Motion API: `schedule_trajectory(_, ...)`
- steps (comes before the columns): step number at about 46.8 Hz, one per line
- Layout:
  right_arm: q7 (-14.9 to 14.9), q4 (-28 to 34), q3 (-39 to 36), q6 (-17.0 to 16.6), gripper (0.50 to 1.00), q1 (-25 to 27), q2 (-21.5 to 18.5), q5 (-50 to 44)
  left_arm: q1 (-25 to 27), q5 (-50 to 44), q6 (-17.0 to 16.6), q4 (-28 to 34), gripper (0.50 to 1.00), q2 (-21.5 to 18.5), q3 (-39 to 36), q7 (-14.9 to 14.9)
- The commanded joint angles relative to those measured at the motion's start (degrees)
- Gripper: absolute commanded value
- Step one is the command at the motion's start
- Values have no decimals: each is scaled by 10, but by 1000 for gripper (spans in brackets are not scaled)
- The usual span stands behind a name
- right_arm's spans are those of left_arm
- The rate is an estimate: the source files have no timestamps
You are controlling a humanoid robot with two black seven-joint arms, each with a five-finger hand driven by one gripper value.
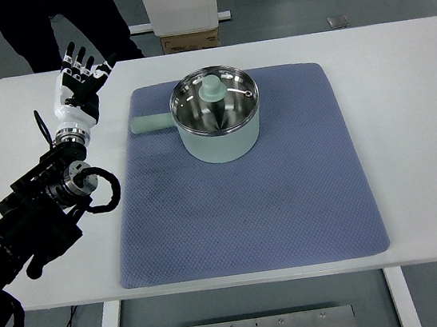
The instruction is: Rotate green pot handle
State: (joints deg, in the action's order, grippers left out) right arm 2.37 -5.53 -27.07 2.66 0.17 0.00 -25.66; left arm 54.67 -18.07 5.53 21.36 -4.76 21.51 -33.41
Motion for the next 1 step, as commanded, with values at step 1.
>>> schedule_trajectory(1,0,0,0,1,1000,1,0,0,0,-1,0,0,1000,0,0,1)
